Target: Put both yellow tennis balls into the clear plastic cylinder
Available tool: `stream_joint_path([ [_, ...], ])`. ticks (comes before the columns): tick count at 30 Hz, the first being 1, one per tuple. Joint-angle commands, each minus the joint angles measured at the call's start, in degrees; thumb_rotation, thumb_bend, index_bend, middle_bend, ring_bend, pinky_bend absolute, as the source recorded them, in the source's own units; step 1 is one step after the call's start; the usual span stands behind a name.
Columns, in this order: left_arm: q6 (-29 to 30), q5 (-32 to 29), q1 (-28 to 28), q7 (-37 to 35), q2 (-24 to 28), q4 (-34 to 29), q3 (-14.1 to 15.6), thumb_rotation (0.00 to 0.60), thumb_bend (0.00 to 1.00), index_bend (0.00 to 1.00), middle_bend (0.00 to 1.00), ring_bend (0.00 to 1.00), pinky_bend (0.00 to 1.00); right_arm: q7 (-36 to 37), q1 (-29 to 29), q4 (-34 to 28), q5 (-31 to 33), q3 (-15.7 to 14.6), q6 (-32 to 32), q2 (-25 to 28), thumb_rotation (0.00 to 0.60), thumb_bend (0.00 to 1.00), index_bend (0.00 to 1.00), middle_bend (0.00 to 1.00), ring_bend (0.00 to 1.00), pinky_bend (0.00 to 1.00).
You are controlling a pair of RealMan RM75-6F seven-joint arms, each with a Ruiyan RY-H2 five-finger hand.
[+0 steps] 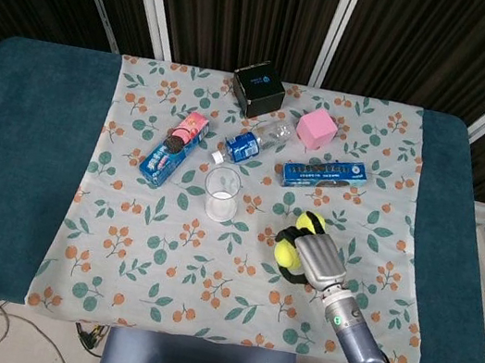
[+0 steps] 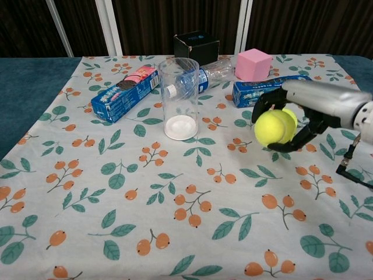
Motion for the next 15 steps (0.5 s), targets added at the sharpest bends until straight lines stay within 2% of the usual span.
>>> stream_joint_path([
  [1, 0.0, 0.1, 0.0, 0.0, 0.0, -0.1, 0.1, 0.6, 0.0, 0.0, 0.0, 0.0, 0.0, -1.5, 1.7, -3.7, 1.3, 3.8, 0.5, 4.4, 0.6, 0.52, 0.44, 0.37, 0.54, 0.01],
  [5, 0.1, 0.1, 0.1, -0.1, 0.1, -0.2, 0.1, 0.6, 0.0, 0.0, 0.0, 0.0, 0.0, -3.8, 5.8, -3.3, 5.8, 7.8, -2.5, 6.4, 0.6, 0.52, 0.44, 0.37, 0.54, 0.0],
  [10, 0.1, -0.2, 0.1, -0.6, 0.3, -0.1, -0.1, 0.6, 0.0, 0.0, 0.0, 0.0, 0.0, -2.1, 11.9, -0.9, 13.1, 13.0, -9.1, 8.0, 0.6, 0.52, 0.44, 0.37, 0.54, 0.0],
  [15, -0.2, -0.6, 0.0, -1.1, 0.5, 0.0, -0.3, 0.6, 0.0, 0.0, 0.0, 0.0, 0.0, -2.6, 18.1, 2.7, 18.7, 15.8, -13.0, 8.0, 0.6, 0.52, 0.44, 0.37, 0.54, 0.0],
])
